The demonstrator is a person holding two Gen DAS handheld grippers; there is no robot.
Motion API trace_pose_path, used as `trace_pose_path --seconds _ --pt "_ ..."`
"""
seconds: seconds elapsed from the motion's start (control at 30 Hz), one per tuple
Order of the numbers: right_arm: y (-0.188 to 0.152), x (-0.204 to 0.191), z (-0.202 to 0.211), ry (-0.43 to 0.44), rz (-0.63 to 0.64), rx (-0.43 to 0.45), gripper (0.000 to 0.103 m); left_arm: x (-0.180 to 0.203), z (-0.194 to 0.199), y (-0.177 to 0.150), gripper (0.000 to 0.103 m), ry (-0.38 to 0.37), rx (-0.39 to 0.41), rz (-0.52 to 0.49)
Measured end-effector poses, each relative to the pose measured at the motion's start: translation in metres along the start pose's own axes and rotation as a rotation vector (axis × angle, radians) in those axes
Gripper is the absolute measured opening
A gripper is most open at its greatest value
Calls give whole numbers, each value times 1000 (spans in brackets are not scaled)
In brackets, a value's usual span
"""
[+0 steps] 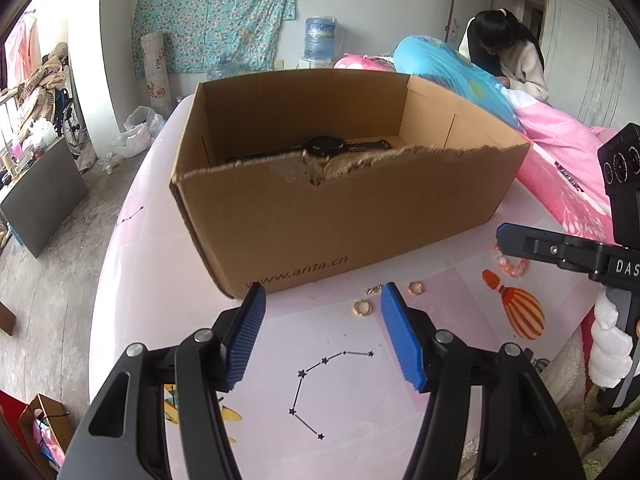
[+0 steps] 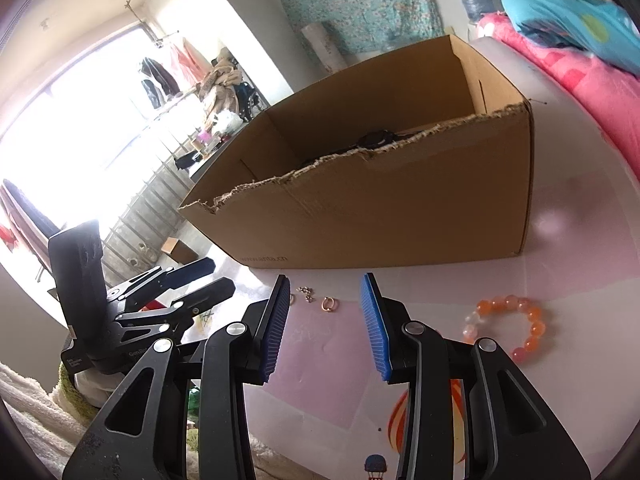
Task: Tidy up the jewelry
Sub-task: 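Move the left gripper to the small gold ring and close on it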
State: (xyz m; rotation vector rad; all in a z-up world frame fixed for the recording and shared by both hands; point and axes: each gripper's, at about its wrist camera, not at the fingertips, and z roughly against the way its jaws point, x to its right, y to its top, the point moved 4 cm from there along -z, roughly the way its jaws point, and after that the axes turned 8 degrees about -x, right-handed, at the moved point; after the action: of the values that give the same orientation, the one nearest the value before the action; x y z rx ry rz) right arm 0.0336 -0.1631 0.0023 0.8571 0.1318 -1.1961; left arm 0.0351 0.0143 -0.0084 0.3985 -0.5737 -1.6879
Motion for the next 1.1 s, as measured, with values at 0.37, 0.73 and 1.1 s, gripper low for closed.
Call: trace_pose_path --seconds 0.37,0.73,1.1 --pt "-1 -22 -33 -31 23 -69 36 17 -18 -14 53 30 3 -137" --pt "7 -31 -54 -55 17 -117 36 22 -43 -16 24 -23 -15 -213" --pt "12 -31 -66 -56 7 -129 36 32 -48 -9 10 -48 -14 -264"
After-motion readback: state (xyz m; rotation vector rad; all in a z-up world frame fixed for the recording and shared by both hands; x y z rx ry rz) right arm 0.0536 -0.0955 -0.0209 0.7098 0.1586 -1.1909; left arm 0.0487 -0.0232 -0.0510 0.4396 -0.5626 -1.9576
